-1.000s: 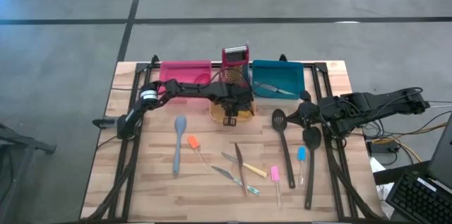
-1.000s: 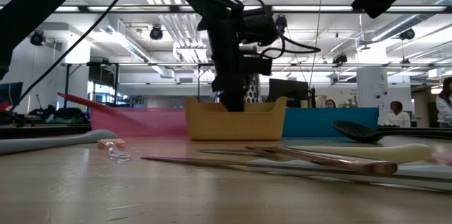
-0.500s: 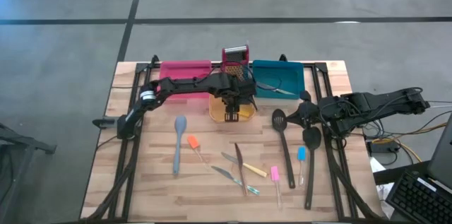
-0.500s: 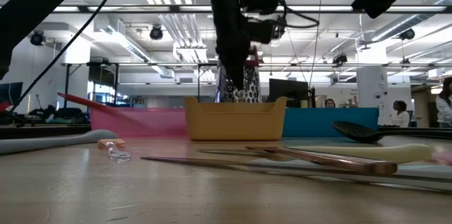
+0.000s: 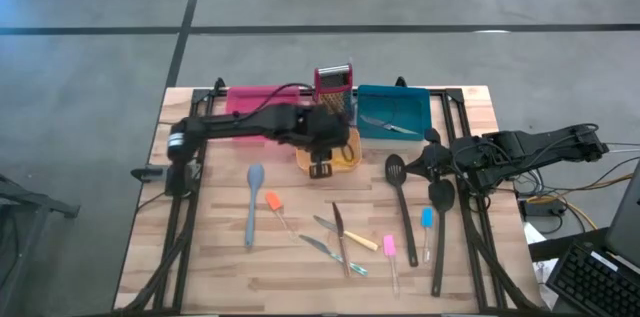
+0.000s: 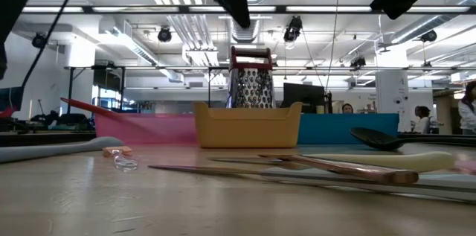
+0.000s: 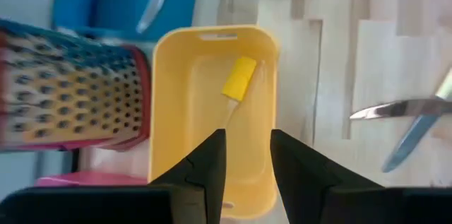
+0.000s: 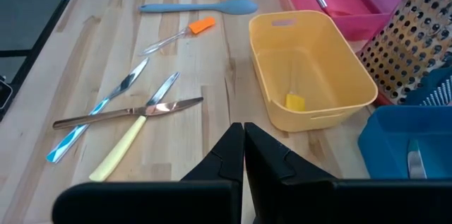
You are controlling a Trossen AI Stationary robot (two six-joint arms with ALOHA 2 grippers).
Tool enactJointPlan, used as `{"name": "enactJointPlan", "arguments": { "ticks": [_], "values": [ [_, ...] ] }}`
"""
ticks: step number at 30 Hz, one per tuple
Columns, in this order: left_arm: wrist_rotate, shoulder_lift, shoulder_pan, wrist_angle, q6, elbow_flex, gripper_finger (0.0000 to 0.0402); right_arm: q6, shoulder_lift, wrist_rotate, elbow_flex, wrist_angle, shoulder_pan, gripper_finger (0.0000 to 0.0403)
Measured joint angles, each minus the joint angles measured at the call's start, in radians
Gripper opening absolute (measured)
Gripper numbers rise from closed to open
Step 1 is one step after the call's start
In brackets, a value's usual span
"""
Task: Pick & Place Kitchen Items
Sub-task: Put the brown table knife into the blue bin
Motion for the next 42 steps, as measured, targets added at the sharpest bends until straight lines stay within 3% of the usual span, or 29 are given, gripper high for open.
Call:
{"name": "enactJointPlan", "arguments": {
  "ticks": [5,15,20,28,32,37,42],
  "values": [
    [-0.111,-0.091,-0.111,0.018,-0.019,-0.041,0.0106,0.0,0.0,0.0,0.0,0.0,0.0,0.0008],
    [-0.195,-0.258,-0.315,0.108,-0.028,-0.2,0.0101,0.0,0.0,0.0,0.0,0.0,0.0,0.0008],
    [-0.325,-0.351,-0.392,0.165,-0.064,-0.327,0.0101,0.0,0.0,0.0,0.0,0.0,0.0,0.0008],
    [-0.333,-0.501,-0.429,0.369,-0.085,-0.603,0.0099,0.0,0.0,0.0,0.0,0.023,0.0,0.0008],
    [-0.333,-0.583,-0.433,0.478,-0.116,-0.757,0.0097,0.01,0.007,0.0,0.0,0.148,0.0,0.0008],
    [-0.352,-0.713,-0.443,0.744,-0.116,-1.003,0.0094,0.002,0.055,-0.01,0.0,0.433,0.0,0.0008],
    [-0.356,-0.839,-0.446,1.038,-0.113,-1.232,0.0094,-0.202,0.169,-0.204,0.001,0.658,0.001,0.0008]
  ]
}}
